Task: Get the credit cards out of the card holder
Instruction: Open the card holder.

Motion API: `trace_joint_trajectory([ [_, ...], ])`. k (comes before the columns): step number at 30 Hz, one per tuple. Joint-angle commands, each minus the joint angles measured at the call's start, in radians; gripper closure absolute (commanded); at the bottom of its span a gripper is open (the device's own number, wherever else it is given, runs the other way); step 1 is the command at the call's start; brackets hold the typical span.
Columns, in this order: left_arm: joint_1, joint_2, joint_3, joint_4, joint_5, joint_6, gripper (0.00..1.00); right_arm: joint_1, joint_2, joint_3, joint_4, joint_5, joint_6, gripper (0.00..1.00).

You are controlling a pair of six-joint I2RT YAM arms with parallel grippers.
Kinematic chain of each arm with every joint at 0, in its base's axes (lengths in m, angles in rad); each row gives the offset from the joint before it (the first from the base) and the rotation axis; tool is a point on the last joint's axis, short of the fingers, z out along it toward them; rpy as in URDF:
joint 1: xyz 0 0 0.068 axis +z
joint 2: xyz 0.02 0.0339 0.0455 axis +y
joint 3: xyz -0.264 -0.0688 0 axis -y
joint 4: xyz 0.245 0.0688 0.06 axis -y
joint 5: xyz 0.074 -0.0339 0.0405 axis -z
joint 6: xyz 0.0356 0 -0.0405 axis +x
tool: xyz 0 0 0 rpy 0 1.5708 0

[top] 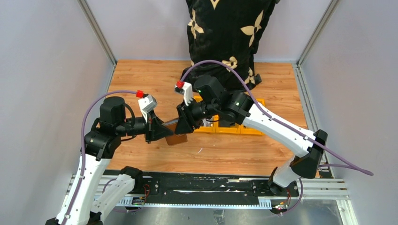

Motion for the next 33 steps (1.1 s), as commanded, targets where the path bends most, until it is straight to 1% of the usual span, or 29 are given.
trace_joint_trajectory([
  [1, -0.007, 0.012, 0.002, -0.012, -0.030, -0.018, 0.98, 0.005, -0.094, -0.028, 0.051, 0.236, 0.034, 0.56],
  [2, -0.007, 0.017, 0.005, -0.008, -0.040, -0.029, 1.00, 0.005, -0.119, -0.050, 0.061, 0.287, 0.037, 0.52],
  [3, -0.008, 0.020, 0.008, 0.001, -0.054, -0.045, 1.00, 0.004, -0.150, -0.077, 0.075, 0.335, 0.040, 0.50],
  [4, -0.007, 0.022, 0.011, 0.015, -0.072, -0.079, 1.00, 0.009, -0.183, -0.116, 0.103, 0.390, 0.048, 0.39],
  [5, -0.007, 0.023, 0.012, 0.035, -0.092, -0.101, 1.00, 0.013, -0.220, -0.161, 0.143, 0.432, 0.052, 0.33],
  [6, -0.007, 0.022, 0.010, 0.062, -0.113, -0.157, 1.00, 0.022, -0.275, -0.218, 0.197, 0.471, 0.055, 0.26],
  [9, -0.007, 0.010, -0.006, 0.151, -0.173, -0.265, 1.00, 0.072, -0.360, -0.363, 0.358, 0.592, 0.055, 0.24],
  [12, -0.007, -0.001, -0.026, 0.216, -0.217, -0.364, 1.00, 0.131, -0.359, -0.378, 0.372, 0.686, 0.028, 0.23],
  [15, -0.007, -0.005, -0.039, 0.237, -0.248, -0.413, 1.00, 0.192, -0.310, -0.341, 0.362, 0.767, -0.027, 0.25],
  [19, -0.007, -0.006, -0.054, 0.239, -0.267, -0.455, 1.00, 0.260, -0.241, -0.299, 0.385, 0.863, -0.114, 0.32],
  [22, -0.007, -0.006, -0.056, 0.238, -0.260, -0.481, 1.00, 0.274, -0.201, -0.277, 0.388, 0.913, -0.150, 0.39],
  [27, -0.007, -0.006, -0.055, 0.234, -0.246, -0.512, 1.00, 0.293, -0.175, -0.279, 0.433, 0.965, -0.205, 0.45],
  [31, -0.007, -0.004, -0.054, 0.237, -0.229, -0.533, 1.00, 0.308, -0.148, -0.261, 0.437, 1.037, -0.231, 0.53],
  [33, -0.007, -0.005, -0.056, 0.240, -0.222, -0.546, 1.00, 0.317, -0.137, -0.252, 0.447, 1.070, -0.248, 0.55],
])
